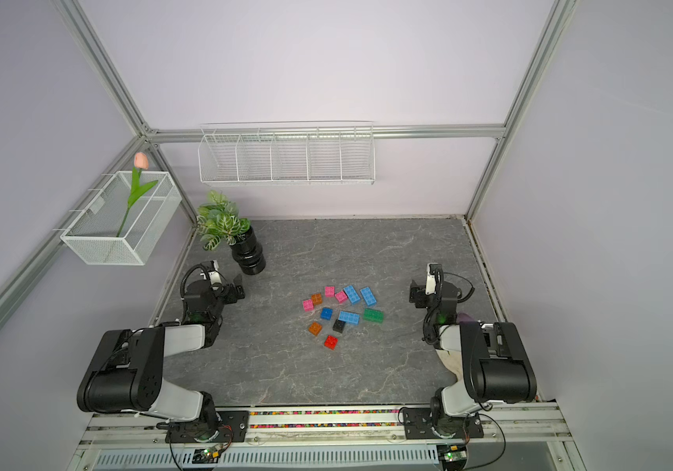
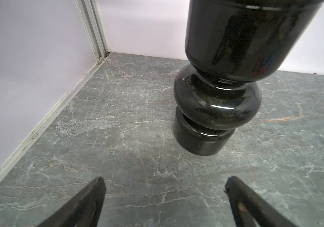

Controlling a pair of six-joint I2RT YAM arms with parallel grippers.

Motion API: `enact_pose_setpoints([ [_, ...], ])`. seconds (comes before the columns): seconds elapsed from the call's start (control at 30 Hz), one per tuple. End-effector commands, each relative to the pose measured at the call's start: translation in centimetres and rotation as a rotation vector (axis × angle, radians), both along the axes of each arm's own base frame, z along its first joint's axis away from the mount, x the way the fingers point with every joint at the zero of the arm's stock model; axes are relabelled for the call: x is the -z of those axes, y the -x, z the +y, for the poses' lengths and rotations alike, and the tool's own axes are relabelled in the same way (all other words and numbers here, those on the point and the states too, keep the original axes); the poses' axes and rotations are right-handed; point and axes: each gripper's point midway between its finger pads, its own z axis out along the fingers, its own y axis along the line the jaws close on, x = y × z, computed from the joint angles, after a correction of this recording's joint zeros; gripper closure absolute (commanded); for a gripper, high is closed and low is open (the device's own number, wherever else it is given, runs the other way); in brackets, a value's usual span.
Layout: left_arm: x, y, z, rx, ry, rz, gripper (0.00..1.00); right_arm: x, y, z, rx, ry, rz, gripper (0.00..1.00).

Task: Assemble the letter p with lego
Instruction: Pick up the lego brick from the center of the board.

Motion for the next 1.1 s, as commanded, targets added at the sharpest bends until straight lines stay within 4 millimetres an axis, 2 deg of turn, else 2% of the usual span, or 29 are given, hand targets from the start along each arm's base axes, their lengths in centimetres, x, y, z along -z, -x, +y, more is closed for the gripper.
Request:
enact_pose_setpoints([
  [0.0,-0.8,-0.7,0.4,-0.012,-0.018,-0.026,0.01,-0.7,-0.6,0.2,-0.007,0.015,-0.03,0.11],
  [0.93,-0.8,-0.7,0.4,-0.012,-0.018,-0.025,0.01,-0.8,-0.6,0.2,-0.007,0.014,-0.034,0.11],
  [1.03,-0.8,-0.8,0.5,-0.013,-0.016,-0.026,0.01,-1.8,-0.8,-0.1,0.008,0.017,-0.001,0.05],
  [1.07,-1.0,-0.8,0.5,-0.012,-0.022,-0.03,0.01,-2.9,-1.1,-0.3,0.028,0.01,0.009,0.05],
])
